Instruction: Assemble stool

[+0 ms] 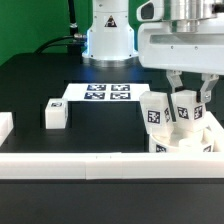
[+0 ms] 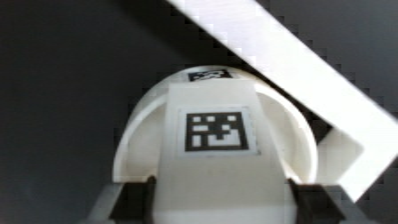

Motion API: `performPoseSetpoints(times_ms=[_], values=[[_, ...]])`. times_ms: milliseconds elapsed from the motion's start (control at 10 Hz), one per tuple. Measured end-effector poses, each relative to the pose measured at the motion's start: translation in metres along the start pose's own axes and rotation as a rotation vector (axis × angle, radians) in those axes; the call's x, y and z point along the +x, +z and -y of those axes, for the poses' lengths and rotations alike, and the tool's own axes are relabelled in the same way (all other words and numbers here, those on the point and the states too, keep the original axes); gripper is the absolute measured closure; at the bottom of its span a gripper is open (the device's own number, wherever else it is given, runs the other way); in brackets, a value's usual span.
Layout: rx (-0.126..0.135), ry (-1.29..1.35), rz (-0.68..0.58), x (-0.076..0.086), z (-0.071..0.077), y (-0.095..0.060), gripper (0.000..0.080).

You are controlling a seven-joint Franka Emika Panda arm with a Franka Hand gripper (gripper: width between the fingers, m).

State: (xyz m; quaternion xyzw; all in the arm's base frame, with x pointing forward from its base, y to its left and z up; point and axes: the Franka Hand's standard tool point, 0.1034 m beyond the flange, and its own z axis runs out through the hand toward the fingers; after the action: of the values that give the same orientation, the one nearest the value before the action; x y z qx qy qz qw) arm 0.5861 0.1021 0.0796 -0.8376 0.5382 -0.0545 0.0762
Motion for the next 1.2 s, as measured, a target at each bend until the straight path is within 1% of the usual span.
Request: performPoseSetpoints(times_ms=[100, 200, 500, 600, 700, 800, 900, 1000, 1100, 1200], values=[[0.030, 0.165, -0.004, -0.0007, 0.0015, -0.0003, 0.0462], [0.048, 0.261, -0.005, -0.0015, 0.0024, -0.0006, 0.0462], [0.055, 0.535, 0.019, -0.0046, 0.0029, -0.0005, 0.0462], [0.062, 0.655, 0.030, -0.0047, 0.0028, -0.0005, 0.0462], [0.107, 0.829, 0.036, 0.0002, 0.0025, -0.0015, 0.0462], [0.130, 0.979, 0.046, -0.0006, 0.0009, -0.0005, 0.0462], [0.132, 1.141, 0.065, -0.0050, 0.0016, 0.0007, 0.0462], [0.137, 1.234, 0.081, -0.0051, 0.0009, 0.0006, 0.0462], [0.117, 1.252, 0.096, -0.0057, 0.0012, 0.0009, 0.0462], [0.108, 1.285, 0.109, -0.0056, 0.0012, 0.0009, 0.0462]])
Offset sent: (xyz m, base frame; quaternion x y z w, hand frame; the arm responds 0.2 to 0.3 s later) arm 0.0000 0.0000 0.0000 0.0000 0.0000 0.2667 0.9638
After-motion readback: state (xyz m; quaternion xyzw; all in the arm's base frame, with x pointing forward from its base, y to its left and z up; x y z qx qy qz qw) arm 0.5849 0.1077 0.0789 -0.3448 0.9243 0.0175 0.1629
